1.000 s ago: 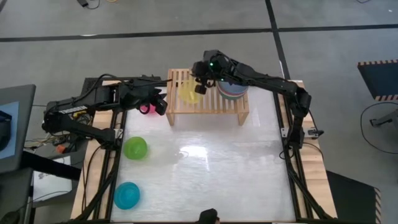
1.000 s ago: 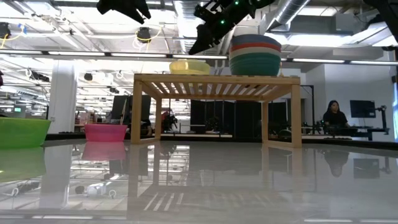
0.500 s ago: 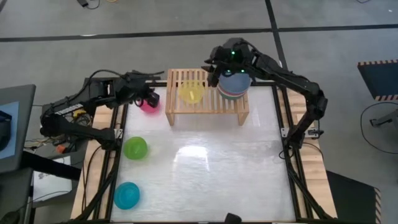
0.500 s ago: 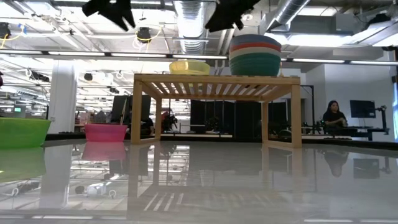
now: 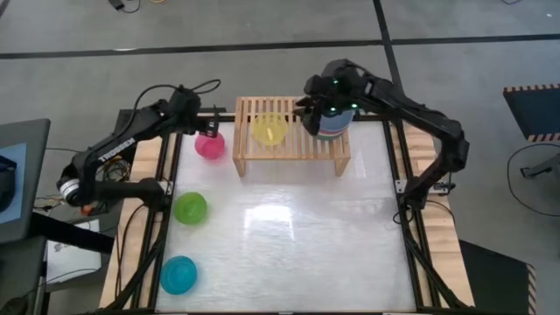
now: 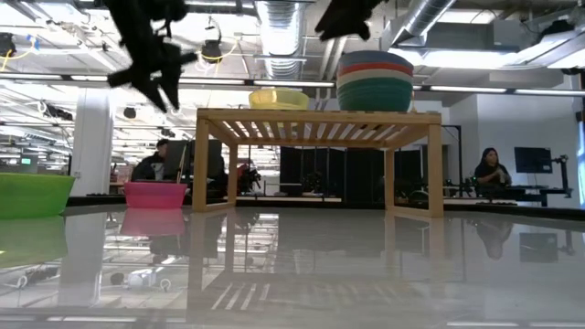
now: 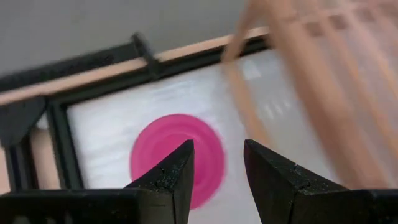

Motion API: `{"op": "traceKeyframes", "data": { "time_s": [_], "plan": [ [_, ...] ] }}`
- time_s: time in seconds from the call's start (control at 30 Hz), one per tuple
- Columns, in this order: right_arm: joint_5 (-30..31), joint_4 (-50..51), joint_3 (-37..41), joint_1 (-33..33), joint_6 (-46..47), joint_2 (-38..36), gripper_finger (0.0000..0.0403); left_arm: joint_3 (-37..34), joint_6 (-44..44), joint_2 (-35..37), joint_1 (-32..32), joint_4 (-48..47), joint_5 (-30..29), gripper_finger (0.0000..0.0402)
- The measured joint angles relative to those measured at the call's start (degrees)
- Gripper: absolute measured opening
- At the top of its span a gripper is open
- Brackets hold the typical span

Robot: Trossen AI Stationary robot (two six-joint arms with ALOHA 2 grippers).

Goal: Place and stack bowls onto a shelf
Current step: Stack the pink bowl on top of the yellow bowl on the shelf

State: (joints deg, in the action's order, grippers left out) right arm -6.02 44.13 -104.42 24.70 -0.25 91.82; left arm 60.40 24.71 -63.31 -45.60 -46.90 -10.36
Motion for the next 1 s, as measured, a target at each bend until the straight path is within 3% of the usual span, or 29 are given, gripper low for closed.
{"op": "traceKeyframes", "data": {
  "time_s": [0.2,0.47,0.7,1.0],
  "plan": [
    [0.2,0.9,0.2,-0.6,1.0,-5.6,0.0164,-7.7,3.3,0.0,-7.1,4.5,2.4,0.0125],
    [3.3,-0.7,9.4,-0.1,4.8,-12.9,0.0164,-16.1,7.0,-1.8,-12.3,13.5,2.6,0.0125],
    [4.5,-4.2,17.6,0.0,8.9,-18.2,0.0164,-16.6,7.4,-8.4,-12.3,15.1,2.1,0.0125],
    [4.6,-4.4,21.1,0.0,10.5,-22.7,0.0164,-15.5,6.1,-18.2,-12.6,15.3,-0.8,0.0125]
  ]
}}
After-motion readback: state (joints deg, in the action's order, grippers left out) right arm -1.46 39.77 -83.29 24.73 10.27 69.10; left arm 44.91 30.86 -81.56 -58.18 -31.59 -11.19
